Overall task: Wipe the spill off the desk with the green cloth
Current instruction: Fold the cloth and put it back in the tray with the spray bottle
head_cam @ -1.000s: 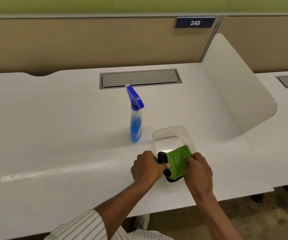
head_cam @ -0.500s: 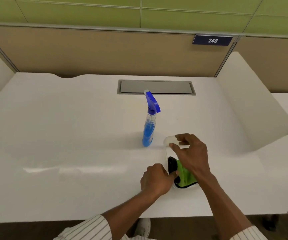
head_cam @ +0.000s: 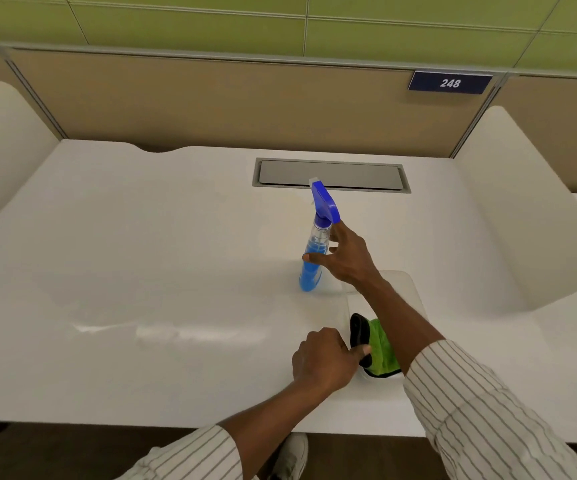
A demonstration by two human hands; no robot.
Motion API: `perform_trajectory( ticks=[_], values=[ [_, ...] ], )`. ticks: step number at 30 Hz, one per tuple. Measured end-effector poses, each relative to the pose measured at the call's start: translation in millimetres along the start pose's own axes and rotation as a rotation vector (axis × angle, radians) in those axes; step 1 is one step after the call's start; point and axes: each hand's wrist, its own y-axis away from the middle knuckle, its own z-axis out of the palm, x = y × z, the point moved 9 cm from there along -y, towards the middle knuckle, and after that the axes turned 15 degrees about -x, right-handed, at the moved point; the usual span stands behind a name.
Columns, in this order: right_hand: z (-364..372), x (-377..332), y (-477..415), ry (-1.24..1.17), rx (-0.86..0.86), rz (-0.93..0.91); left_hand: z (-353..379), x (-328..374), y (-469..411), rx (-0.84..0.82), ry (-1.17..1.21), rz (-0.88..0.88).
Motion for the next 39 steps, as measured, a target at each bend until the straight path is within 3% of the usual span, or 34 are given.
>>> perform_trajectory(
  ticks=[8,19,39],
  values=[
    [-5.2,-4.0,-2.1,0.024,0.054,-0.042,-2.1,3.0,-0.8,0.032,-0.008,0.023],
    [-94.8,-21.7,111.3,0.039,0.556,-0.025,-2.6,8.5,2.8,0.055,-0.036,0.011],
    [-54.3,71.6,136.7,0.059,0.609,0.228,-0.8,11.0,2.7,0.104,-0.097,0.045]
  ],
)
